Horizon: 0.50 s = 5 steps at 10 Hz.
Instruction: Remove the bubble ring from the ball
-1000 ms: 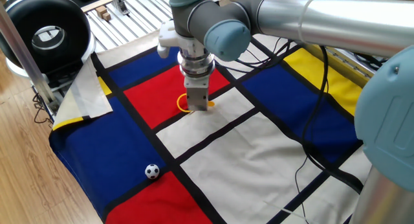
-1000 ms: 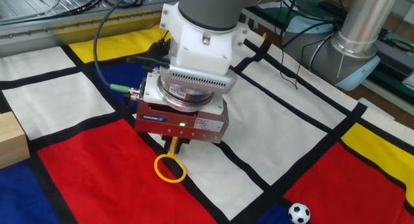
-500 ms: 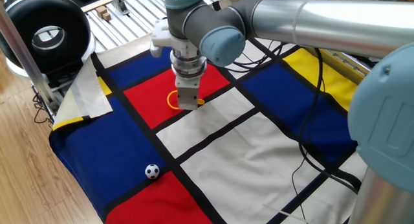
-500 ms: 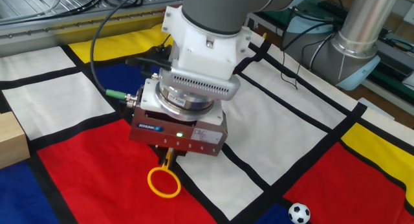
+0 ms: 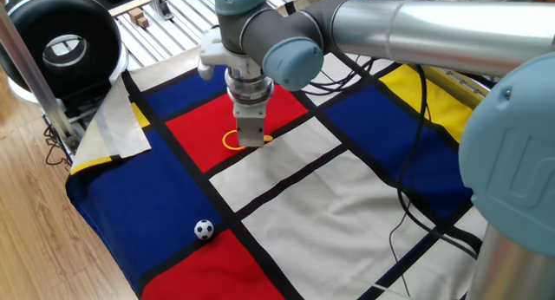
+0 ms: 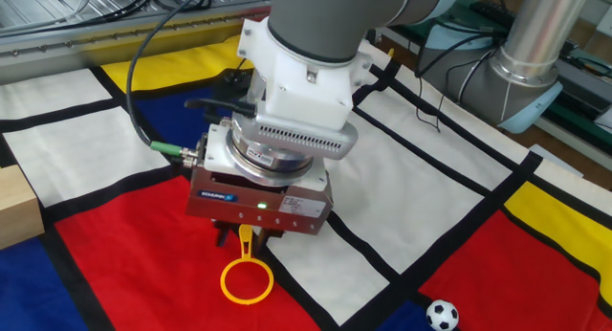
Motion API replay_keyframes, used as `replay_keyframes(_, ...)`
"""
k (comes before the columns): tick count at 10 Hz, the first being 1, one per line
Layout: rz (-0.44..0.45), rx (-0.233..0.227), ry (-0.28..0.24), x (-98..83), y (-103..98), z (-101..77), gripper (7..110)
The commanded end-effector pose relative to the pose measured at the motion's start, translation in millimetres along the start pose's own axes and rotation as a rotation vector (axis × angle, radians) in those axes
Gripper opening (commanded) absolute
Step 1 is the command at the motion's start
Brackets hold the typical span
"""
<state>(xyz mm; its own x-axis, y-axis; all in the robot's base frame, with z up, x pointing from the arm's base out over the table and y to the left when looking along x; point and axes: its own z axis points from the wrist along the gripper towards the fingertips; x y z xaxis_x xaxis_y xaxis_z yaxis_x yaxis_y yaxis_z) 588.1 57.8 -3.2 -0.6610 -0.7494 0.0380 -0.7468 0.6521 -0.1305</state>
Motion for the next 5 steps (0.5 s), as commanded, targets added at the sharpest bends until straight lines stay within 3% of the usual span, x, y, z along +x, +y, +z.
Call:
replay_keyframes(1,0.009,0.053,-0.006,-4.0,-11,-7.4,44)
replay_keyframes(2,0.045,0.013,0.007,-4.5,5,-17.1,66)
replay_keyframes(4,0.092,-0.046,-0.002,-10.7,36,-38.1,66)
replay_keyframes(5,0.123,-0.085,0.016,-5.2,56,-47.7,66)
